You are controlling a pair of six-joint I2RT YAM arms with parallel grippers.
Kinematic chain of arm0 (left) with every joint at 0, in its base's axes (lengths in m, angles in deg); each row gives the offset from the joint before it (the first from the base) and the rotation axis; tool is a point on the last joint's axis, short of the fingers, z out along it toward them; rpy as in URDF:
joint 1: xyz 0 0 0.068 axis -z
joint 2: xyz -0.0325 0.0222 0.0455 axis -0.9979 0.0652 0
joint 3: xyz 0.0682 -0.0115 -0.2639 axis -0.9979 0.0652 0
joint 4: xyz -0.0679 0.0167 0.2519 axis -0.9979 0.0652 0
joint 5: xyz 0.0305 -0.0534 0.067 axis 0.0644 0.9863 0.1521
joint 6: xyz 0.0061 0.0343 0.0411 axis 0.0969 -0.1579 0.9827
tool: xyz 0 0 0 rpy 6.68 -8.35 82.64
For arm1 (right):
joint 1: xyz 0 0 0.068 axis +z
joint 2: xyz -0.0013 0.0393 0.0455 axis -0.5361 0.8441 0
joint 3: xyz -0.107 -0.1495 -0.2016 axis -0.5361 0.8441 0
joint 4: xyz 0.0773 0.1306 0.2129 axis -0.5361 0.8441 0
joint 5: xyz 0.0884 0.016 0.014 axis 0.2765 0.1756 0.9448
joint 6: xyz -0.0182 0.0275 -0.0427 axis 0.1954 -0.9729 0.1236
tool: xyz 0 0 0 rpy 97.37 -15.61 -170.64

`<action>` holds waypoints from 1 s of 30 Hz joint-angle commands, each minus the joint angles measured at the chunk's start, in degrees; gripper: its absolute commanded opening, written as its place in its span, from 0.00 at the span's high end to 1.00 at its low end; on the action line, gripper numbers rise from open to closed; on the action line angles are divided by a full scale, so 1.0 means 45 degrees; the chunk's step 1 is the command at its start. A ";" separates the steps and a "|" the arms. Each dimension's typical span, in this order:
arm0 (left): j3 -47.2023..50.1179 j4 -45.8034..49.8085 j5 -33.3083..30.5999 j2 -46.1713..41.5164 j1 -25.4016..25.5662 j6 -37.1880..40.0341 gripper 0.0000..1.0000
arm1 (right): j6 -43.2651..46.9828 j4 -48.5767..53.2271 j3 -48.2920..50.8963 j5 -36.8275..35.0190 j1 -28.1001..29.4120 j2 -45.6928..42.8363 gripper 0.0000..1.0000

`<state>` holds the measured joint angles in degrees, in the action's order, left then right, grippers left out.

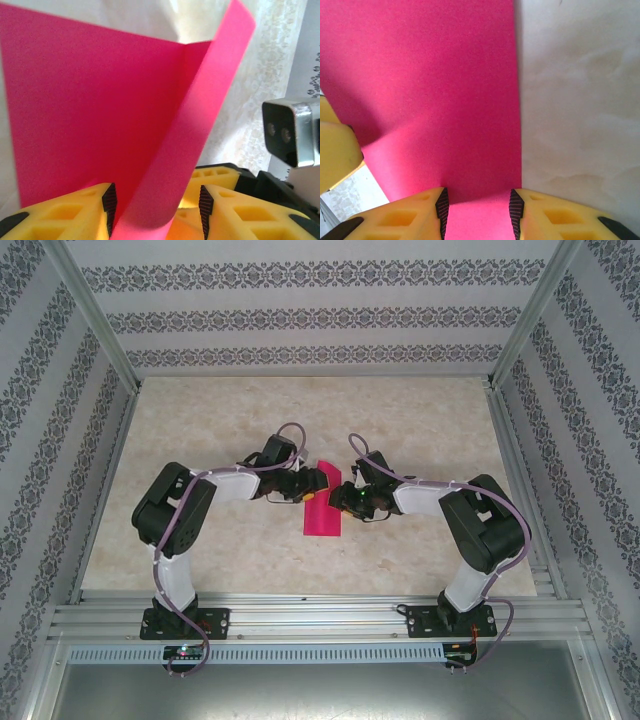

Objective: Fold a paper plane with a square sheet of paper (pick it up from the middle)
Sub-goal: Fold the triangle a second time at the center of the table.

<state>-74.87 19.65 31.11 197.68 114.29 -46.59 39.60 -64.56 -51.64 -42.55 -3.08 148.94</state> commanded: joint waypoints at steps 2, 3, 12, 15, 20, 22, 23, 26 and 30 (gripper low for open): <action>-0.0658 -0.0637 0.0518 0.0355 -0.0286 0.0192 0.49 | -0.0137 0.0523 0.0579 -0.0631 -0.0007 0.1069 0.58; -0.0882 -0.0526 0.0609 0.0473 -0.0299 0.0314 0.48 | -0.0148 0.0503 0.0580 -0.0631 0.0002 0.1087 0.58; -0.0678 0.0016 0.1038 0.0127 -0.0408 -0.0018 0.50 | -0.0194 0.0298 0.0578 -0.0482 -0.0007 0.0859 0.58; 0.0458 -0.0756 0.1328 -0.0443 -0.0379 -0.0477 0.51 | -0.0253 0.0003 0.0618 -0.0366 0.0003 0.0667 0.58; 0.1591 -0.1701 0.1897 -0.0938 -0.0102 -0.0929 0.53 | -0.0340 -0.0215 0.0704 -0.0251 0.0020 0.0564 0.58; 0.1913 -0.2195 0.2022 -0.1064 0.0031 -0.1228 0.53 | -0.0446 -0.0436 0.0800 -0.0140 0.0022 0.0563 0.58; 0.1940 -0.2034 0.1967 -0.1102 0.0109 -0.1104 0.54 | -0.0491 -0.0530 0.0830 -0.0108 0.0037 0.0549 0.58; 0.1948 -0.1326 0.1424 -0.1248 0.0180 -0.0838 0.60 | -0.0720 -0.1154 0.1155 0.0011 0.0013 0.0230 0.58; 0.1644 -0.0608 0.0952 -0.1254 0.0179 -0.0513 0.68 | -0.0616 -0.1500 0.1461 -0.0047 0.0022 -0.0739 0.57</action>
<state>-66.33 15.45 36.86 193.33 114.69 -50.35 37.22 -71.34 -47.40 -41.83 -3.43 146.88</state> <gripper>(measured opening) 0.325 0.426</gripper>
